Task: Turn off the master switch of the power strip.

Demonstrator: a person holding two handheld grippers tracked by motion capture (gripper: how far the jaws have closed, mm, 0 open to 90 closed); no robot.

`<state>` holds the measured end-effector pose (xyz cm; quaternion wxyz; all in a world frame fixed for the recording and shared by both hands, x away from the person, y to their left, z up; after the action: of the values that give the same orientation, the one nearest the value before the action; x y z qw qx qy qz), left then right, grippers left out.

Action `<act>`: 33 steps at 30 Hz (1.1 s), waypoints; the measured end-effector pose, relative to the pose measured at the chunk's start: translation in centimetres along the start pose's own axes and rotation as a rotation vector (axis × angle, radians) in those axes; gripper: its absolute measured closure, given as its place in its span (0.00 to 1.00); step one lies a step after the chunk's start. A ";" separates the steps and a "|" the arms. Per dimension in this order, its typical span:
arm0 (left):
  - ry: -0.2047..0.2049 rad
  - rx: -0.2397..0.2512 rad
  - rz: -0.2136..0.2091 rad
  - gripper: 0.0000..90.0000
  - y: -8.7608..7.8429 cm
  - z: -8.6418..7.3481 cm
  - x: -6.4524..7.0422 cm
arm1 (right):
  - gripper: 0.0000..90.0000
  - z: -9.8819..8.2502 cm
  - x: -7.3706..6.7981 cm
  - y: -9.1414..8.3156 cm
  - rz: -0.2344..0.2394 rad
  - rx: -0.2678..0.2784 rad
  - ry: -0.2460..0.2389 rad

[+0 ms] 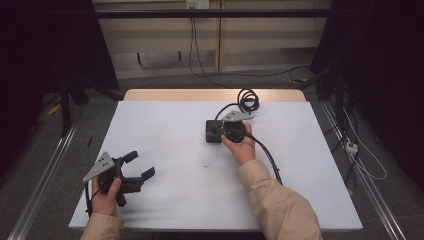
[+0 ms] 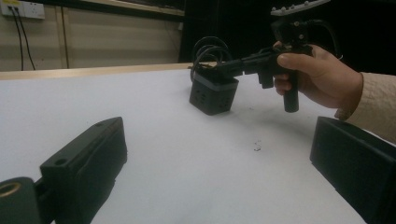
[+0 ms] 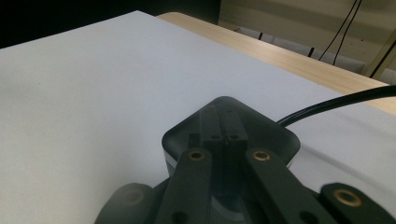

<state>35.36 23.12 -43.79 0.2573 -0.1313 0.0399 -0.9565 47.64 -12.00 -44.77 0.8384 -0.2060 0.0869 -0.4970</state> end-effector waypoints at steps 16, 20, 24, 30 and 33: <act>-0.005 0.009 0.003 0.04 -0.2 0.1 0.0 | 1.00 0.1 0.0 0.0 0.000 -0.004 0.015; -0.007 0.007 0.004 0.04 -0.1 0.0 0.0 | 1.00 0.4 -0.1 -0.3 0.005 0.001 0.021; -0.005 0.008 0.005 0.04 -0.2 0.0 0.0 | 0.96 0.5 -0.2 -0.7 0.016 0.004 0.036; -0.004 0.011 0.005 0.04 -0.3 0.1 0.0 | 0.66 0.7 -0.2 -1.8 0.054 0.003 0.083; -0.006 0.008 0.007 0.04 -0.3 0.0 0.0 | 0.48 0.2 0.0 -2.7 0.056 -0.008 0.113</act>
<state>35.25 23.40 -43.73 0.2615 -0.1332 0.0360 -0.9553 45.57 -13.07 -43.43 0.8449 -0.1785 0.1416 -0.4839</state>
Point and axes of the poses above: each handheld gripper's, and its own axes: y roughly forward along the jaws, z roughly out of its top, x roughly to its right, the point moved 2 cm from there along y, roughly forward along the jaws, and after that the axes turned 10 degrees about -z, right-handed, at the moved point
